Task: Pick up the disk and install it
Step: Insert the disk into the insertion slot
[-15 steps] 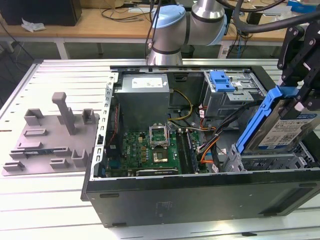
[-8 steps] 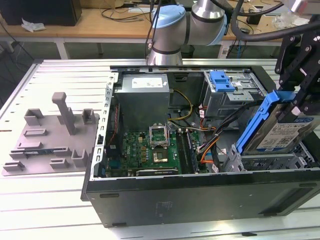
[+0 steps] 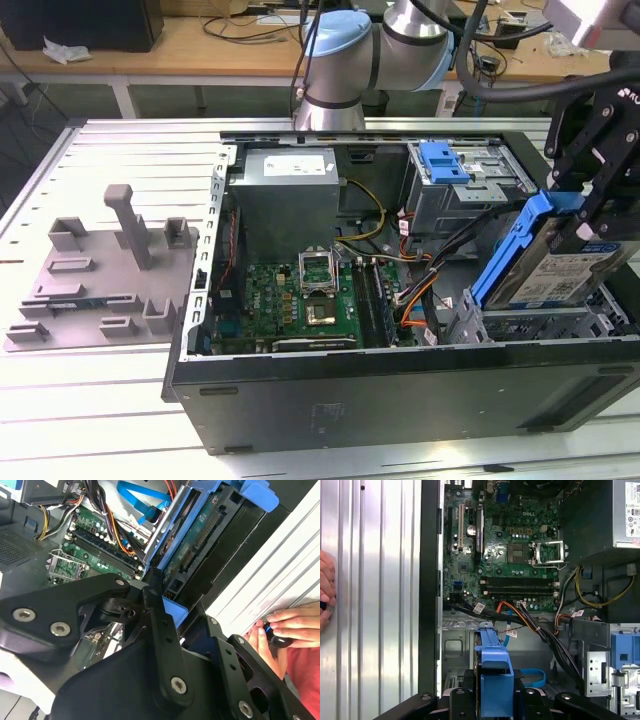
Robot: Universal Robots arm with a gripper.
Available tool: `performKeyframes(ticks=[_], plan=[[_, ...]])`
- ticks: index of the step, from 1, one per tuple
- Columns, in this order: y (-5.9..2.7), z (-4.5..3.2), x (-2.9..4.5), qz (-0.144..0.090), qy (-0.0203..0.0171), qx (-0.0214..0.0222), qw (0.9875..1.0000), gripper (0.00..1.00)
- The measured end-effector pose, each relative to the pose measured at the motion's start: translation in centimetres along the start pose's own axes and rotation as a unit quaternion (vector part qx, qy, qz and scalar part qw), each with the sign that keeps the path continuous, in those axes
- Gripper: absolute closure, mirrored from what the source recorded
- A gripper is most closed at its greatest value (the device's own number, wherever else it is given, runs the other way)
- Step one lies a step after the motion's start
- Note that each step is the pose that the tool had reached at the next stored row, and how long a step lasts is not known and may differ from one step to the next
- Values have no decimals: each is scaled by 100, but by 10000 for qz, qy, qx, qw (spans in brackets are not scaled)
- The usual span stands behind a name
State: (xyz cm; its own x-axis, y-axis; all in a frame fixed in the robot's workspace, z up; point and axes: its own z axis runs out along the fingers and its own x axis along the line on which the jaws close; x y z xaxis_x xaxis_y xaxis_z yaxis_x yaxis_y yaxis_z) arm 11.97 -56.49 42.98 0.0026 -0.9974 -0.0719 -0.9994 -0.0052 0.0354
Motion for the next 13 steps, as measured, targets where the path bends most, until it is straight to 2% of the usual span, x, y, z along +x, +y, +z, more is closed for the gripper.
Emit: performKeyframes(ticks=[13], plan=[[-6, 172, 14, 0, 0, 0, 10000, 63]])
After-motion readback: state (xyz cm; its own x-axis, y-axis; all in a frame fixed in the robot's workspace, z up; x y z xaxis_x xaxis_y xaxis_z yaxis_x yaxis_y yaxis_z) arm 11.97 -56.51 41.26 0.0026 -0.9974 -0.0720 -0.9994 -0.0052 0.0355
